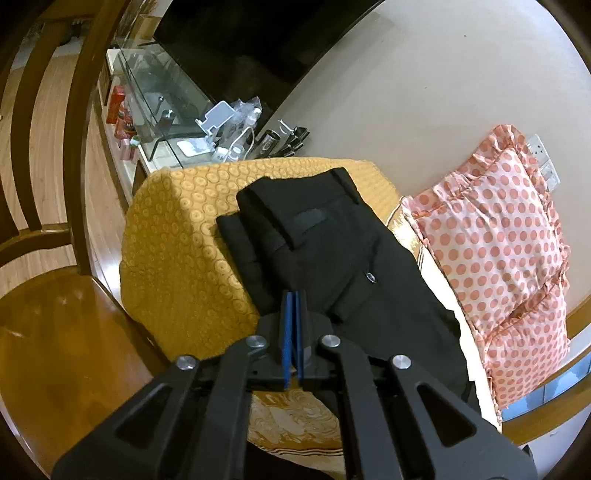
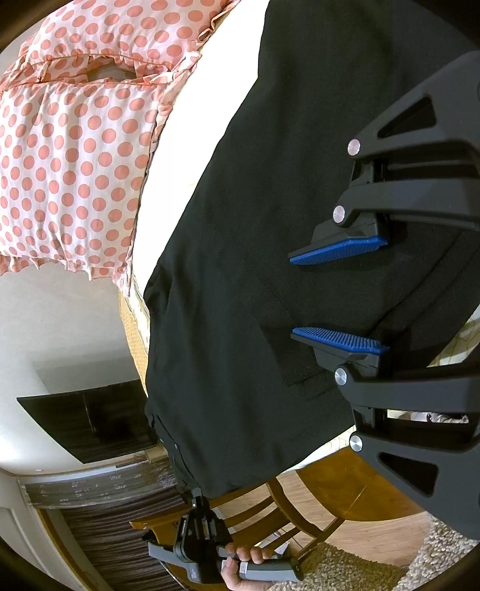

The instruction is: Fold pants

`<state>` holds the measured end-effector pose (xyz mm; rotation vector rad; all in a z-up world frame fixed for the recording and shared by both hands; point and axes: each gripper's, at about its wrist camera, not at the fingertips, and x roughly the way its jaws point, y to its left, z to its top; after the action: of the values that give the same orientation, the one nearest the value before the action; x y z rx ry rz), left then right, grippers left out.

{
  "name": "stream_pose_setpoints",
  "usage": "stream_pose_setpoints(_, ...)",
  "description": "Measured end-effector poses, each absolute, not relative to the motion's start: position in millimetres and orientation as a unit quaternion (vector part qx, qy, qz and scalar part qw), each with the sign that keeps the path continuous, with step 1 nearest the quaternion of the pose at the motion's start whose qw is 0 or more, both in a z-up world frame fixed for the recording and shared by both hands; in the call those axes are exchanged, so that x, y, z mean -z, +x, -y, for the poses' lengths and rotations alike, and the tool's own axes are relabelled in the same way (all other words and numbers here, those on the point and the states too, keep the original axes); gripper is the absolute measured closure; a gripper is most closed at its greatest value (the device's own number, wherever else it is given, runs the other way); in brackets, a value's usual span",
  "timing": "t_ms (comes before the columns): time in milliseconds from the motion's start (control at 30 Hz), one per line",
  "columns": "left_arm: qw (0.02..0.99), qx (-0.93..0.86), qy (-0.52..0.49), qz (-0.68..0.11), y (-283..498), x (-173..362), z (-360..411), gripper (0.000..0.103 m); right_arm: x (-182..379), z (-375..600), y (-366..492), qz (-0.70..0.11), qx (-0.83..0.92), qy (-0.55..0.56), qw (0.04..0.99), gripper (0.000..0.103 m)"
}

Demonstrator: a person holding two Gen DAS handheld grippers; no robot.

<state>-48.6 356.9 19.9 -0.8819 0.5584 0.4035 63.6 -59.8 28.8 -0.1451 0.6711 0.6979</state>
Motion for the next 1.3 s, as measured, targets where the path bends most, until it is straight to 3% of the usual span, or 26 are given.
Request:
stream_pose_setpoints(100, 0.848, -0.188, -0.418, -0.266, -45, -20, -356, 0.091, -29, 59, 63, -0.322, -0.335, -0.069, 0.883, 0.065)
stream_pose_setpoints(133, 0.848, -0.19, -0.417, -0.266, -44, -20, -356, 0.091, -29, 59, 63, -0.322, -0.335, -0.069, 0.883, 0.065)
stream_pose_setpoints(200, 0.848, -0.196, -0.413, -0.268, -43, -19, -356, 0.102, -29, 60, 63, -0.322, -0.335, -0.069, 0.883, 0.065)
stream_pose_setpoints(567, 0.845, -0.194, -0.422, -0.265, -62, -10, -358, 0.101, -29, 60, 64, -0.32, -0.337, -0.069, 0.883, 0.065)
stream_pose_setpoints(600, 0.844, -0.19, -0.429, -0.259, -64, -12, -358, 0.097, -29, 59, 64, -0.321, -0.337, -0.07, 0.883, 0.065)
stream_pose_setpoints(667, 0.841, -0.186, -0.441, -0.251, -68, -12, -359, 0.063, -29, 59, 64, -0.32, -0.336, -0.07, 0.883, 0.065)
stream_pose_setpoints(700, 0.837, -0.188, -0.45, -0.246, -70, -11, -360, 0.058, -29, 59, 64, -0.32, -0.337, -0.07, 0.883, 0.065)
stream_pose_setpoints(900, 0.822, -0.155, -0.483, -0.26, -62, 2, -359, 0.058, -29, 59, 64, -0.32, -0.337, -0.071, 0.883, 0.065)
stream_pose_setpoints(1000, 0.817, -0.126, -0.498, -0.262, -54, 6, -355, 0.064, -30, 59, 64, -0.319, -0.336, -0.071, 0.883, 0.065)
stream_pose_setpoints(1300, 0.829, -0.106, -0.486, -0.255, -50, -15, -345, 0.062, -30, 59, 63, -0.317, -0.338, -0.071, 0.884, 0.065)
